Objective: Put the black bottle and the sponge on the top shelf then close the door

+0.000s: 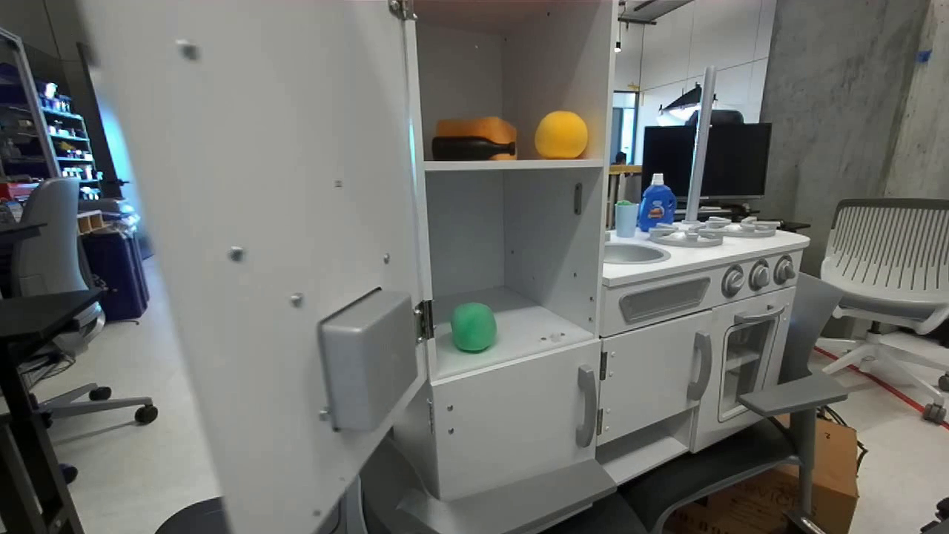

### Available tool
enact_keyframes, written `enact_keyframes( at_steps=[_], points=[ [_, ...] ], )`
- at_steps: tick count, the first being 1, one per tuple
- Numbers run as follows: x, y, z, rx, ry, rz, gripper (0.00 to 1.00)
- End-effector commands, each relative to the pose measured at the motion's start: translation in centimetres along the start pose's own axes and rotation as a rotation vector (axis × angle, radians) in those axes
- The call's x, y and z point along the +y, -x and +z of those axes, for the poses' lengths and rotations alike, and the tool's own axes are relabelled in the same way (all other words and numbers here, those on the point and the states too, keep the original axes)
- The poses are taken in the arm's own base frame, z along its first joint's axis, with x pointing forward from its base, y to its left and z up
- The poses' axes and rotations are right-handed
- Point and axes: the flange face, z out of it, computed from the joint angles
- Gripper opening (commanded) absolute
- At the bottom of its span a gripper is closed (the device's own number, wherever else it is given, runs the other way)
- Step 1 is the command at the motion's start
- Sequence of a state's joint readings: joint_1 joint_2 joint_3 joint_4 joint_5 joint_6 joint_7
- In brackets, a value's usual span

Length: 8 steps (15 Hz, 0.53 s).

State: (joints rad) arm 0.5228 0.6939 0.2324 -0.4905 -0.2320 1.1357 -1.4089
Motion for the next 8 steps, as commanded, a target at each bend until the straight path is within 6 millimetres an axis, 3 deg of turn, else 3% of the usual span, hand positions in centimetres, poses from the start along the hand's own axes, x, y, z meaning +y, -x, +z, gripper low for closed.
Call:
enact_keyframes(
  at_steps=[1, 8],
  points=[
    [-1.5, 1.5, -0.6, -0.025, -0.067, -0.062, 1.00],
    [-2.4, 5.1, -1.8, -0.073, -0.076, -0.069, 1.00]
  ],
)
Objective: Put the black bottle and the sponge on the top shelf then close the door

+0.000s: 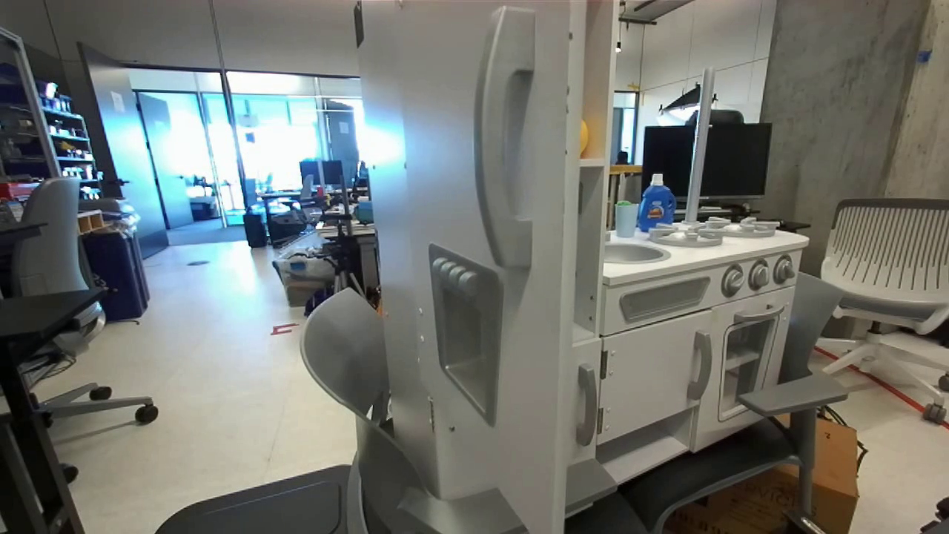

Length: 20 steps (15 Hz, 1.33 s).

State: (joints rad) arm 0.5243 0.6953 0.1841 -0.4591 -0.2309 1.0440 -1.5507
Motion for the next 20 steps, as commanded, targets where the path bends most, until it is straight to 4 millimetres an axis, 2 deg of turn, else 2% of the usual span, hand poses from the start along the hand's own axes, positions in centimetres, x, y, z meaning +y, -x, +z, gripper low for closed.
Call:
enact_keyframes(
  at_steps=[1, 3, 8, 15, 17, 20],
  points=[
    [-1.9, 3.5, -1.6, -0.054, -0.017, 0.032, 1.00],
    [-2.2, 4.0, -1.7, -0.094, -0.028, 0.054, 1.00],
    [-4.1, 5.7, -4.1, -0.157, -0.009, 0.014, 1.00],
    [-5.6, 5.2, -6.5, -0.181, 0.038, -0.015, 1.00],
    [-7.6, 7.3, -8.6, -0.235, 0.057, 0.048, 1.00],
    [-13.0, 11.3, -13.0, -0.288, 0.086, 0.130, 1.00]
  ],
)
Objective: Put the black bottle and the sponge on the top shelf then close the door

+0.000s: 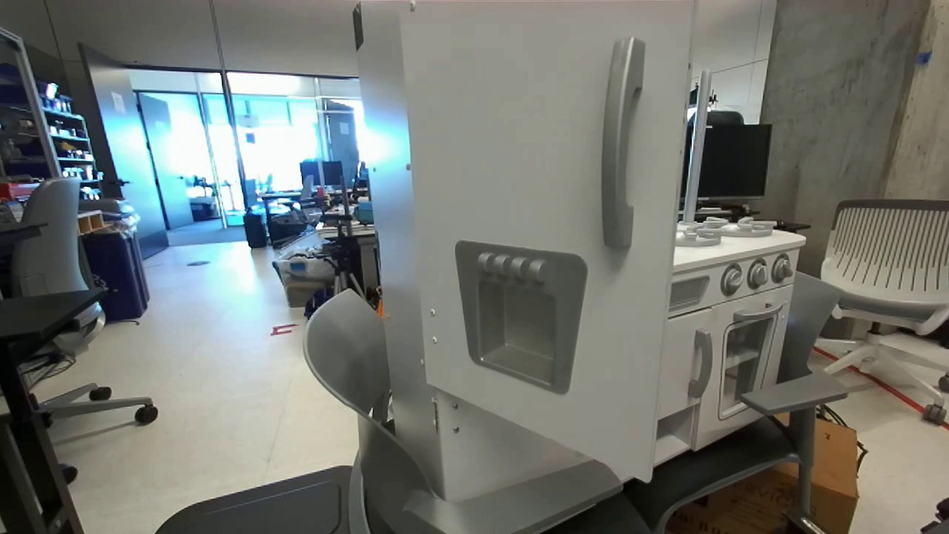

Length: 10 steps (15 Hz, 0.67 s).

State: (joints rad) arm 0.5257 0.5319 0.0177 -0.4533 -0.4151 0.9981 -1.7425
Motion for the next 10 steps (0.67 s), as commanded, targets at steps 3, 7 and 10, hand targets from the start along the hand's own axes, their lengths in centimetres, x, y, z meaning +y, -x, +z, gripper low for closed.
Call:
enact_keyframes(
  at_steps=[3, 7, 10],
  points=[
    [-9.9, 7.5, -6.8, -0.048, 0.016, 0.099, 1.00],
    [-13.3, 7.2, -8.9, 0.003, 0.018, 0.068, 1.00],
    [-12.9, 5.0, -8.7, 0.032, -0.002, 0.012, 1.00]
  ],
)
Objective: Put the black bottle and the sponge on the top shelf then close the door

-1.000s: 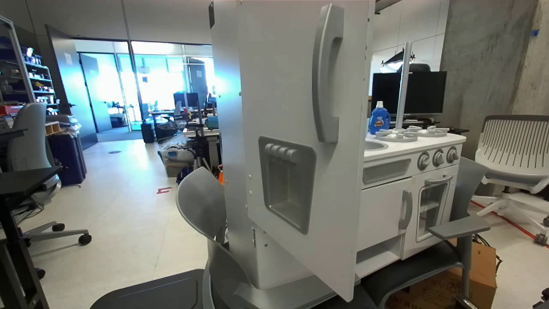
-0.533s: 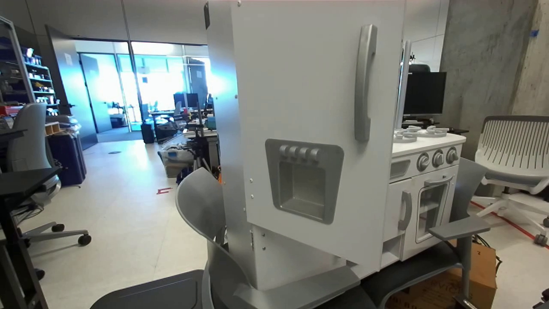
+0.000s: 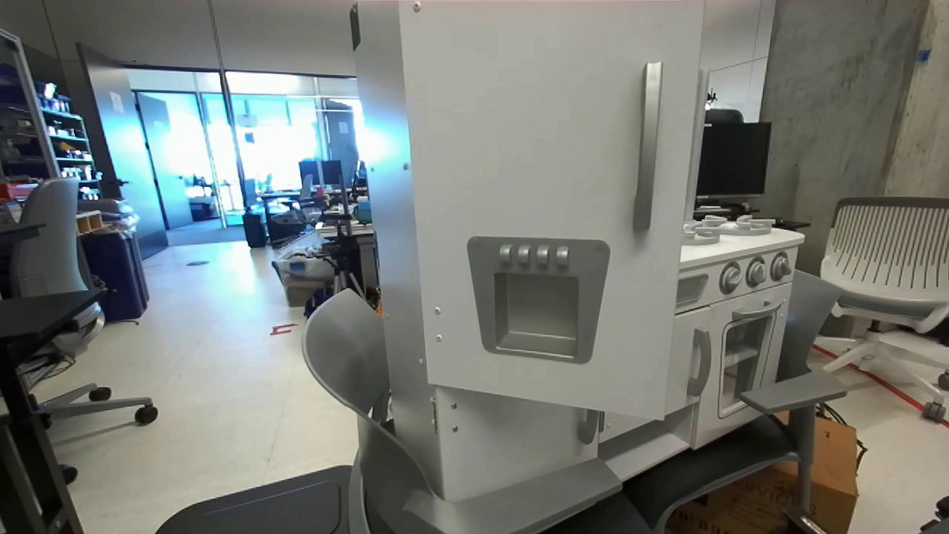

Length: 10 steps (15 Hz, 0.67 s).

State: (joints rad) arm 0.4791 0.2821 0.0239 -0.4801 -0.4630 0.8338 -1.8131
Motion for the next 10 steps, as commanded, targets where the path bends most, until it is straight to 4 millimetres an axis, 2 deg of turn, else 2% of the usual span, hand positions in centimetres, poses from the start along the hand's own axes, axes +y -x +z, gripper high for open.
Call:
enact_keyframes(
  at_steps=[1, 2, 3, 5, 6, 8, 10],
  points=[
    [0.6, -3.1, 0.6, 0.021, -0.043, -0.068, 1.00],
    [1.1, -4.0, 0.8, 0.027, -0.042, -0.062, 1.00],
    [2.1, -3.7, 1.5, 0.041, -0.042, -0.046, 1.00],
    [3.2, -5.5, 2.1, 0.044, -0.049, -0.015, 1.00],
    [4.0, -5.1, 3.0, 0.046, -0.065, -0.003, 1.00],
    [5.1, -6.1, 4.2, 0.035, -0.084, 0.062, 1.00],
    [7.2, -6.2, 6.6, 0.029, -0.107, 0.169, 1.00]
  ],
)
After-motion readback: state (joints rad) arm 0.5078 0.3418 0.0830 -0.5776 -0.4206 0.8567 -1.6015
